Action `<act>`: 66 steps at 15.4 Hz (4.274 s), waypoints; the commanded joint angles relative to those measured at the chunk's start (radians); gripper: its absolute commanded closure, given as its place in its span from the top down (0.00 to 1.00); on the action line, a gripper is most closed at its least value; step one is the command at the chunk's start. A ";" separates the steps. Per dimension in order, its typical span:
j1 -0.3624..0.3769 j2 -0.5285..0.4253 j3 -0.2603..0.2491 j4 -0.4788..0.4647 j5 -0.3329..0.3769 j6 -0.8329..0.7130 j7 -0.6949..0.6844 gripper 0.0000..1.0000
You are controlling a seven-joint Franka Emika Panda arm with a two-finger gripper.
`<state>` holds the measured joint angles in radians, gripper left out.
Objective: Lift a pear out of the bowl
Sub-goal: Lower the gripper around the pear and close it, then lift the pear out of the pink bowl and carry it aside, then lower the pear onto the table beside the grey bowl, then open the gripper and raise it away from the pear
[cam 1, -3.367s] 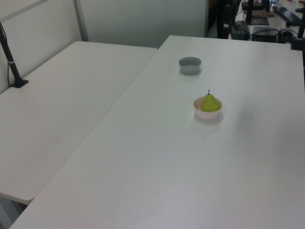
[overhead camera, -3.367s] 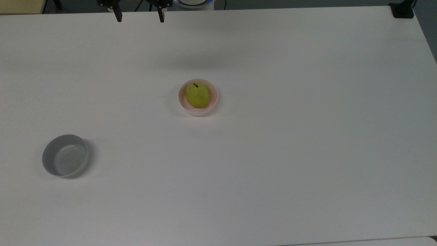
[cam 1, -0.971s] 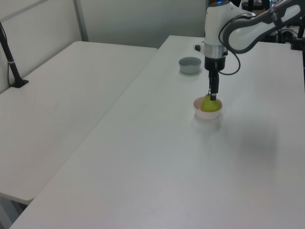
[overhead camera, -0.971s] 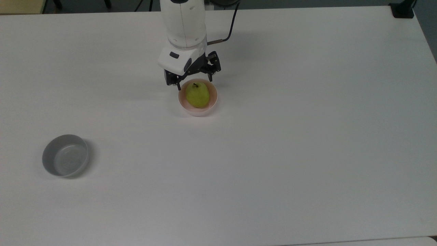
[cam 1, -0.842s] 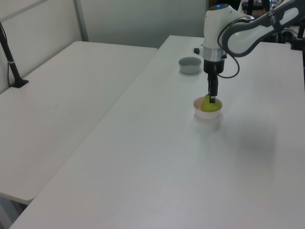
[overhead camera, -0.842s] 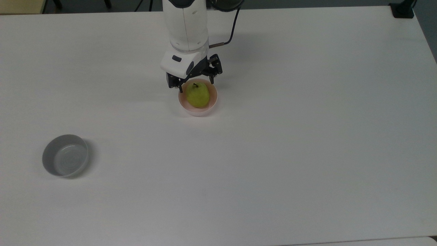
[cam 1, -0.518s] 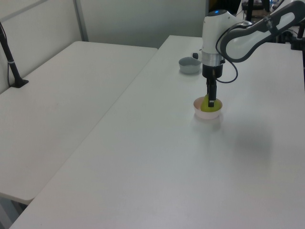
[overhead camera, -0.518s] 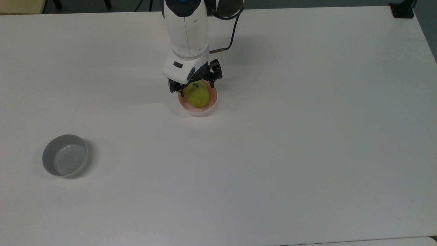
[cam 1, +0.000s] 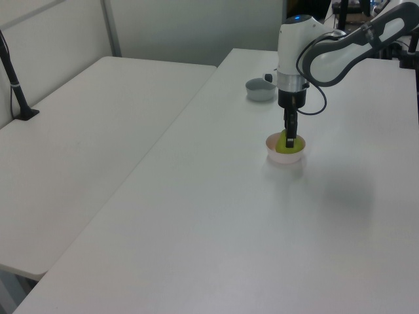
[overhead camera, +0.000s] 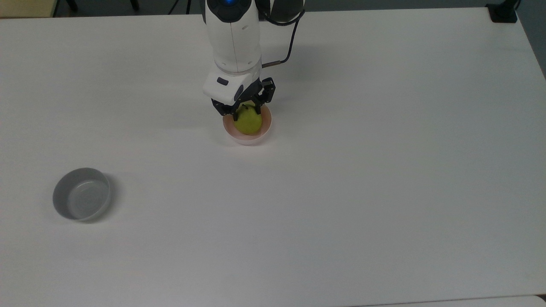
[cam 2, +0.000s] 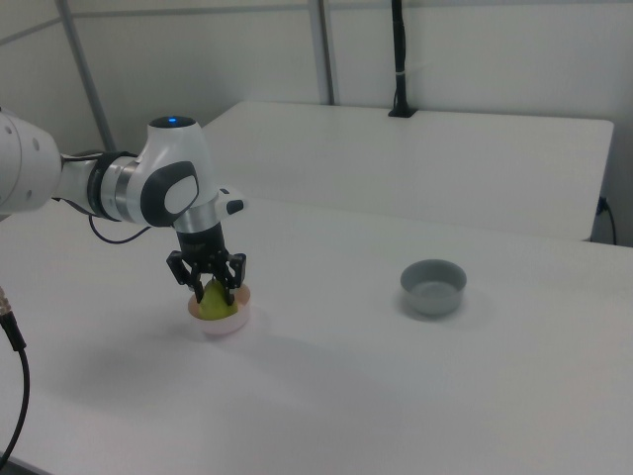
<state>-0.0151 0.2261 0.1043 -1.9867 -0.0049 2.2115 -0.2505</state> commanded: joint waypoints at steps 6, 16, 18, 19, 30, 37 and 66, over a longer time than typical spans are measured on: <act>0.006 -0.086 -0.006 -0.008 -0.020 -0.021 0.037 0.00; -0.040 -0.136 -0.015 0.273 -0.018 -0.400 0.039 0.00; -0.045 -0.137 -0.041 0.304 -0.018 -0.434 0.028 0.00; -0.049 -0.140 -0.070 0.322 -0.018 -0.434 0.016 0.00; -0.088 -0.123 -0.291 0.289 -0.003 -0.285 -0.312 0.00; -0.131 -0.030 -0.318 0.165 0.043 -0.037 -0.335 0.00; -0.138 -0.108 -0.298 0.221 0.092 -0.269 -0.147 1.00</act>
<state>-0.1516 0.1799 -0.2054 -1.8091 0.0772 2.0875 -0.4431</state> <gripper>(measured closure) 0.000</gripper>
